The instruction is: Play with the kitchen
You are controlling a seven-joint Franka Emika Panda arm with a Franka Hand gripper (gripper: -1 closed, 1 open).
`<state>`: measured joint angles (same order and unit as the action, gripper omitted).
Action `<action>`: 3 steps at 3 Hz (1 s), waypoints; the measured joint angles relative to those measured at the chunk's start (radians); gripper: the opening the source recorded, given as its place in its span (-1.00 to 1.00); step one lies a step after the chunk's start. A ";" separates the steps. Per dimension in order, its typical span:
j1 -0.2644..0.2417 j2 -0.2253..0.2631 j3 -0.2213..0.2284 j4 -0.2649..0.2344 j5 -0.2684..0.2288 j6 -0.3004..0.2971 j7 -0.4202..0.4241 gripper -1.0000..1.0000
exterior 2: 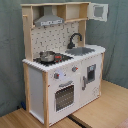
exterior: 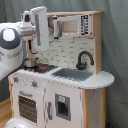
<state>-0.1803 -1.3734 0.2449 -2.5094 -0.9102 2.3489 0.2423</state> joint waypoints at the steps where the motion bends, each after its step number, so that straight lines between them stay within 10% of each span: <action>1: -0.017 0.083 -0.003 0.004 -0.001 0.061 0.037 1.00; 2: -0.032 0.122 -0.004 0.010 -0.001 0.096 0.051 1.00; 3: -0.038 0.135 -0.005 0.012 -0.001 0.109 0.054 -1.00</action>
<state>-0.2186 -1.2386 0.2397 -2.4972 -0.9116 2.4582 0.2966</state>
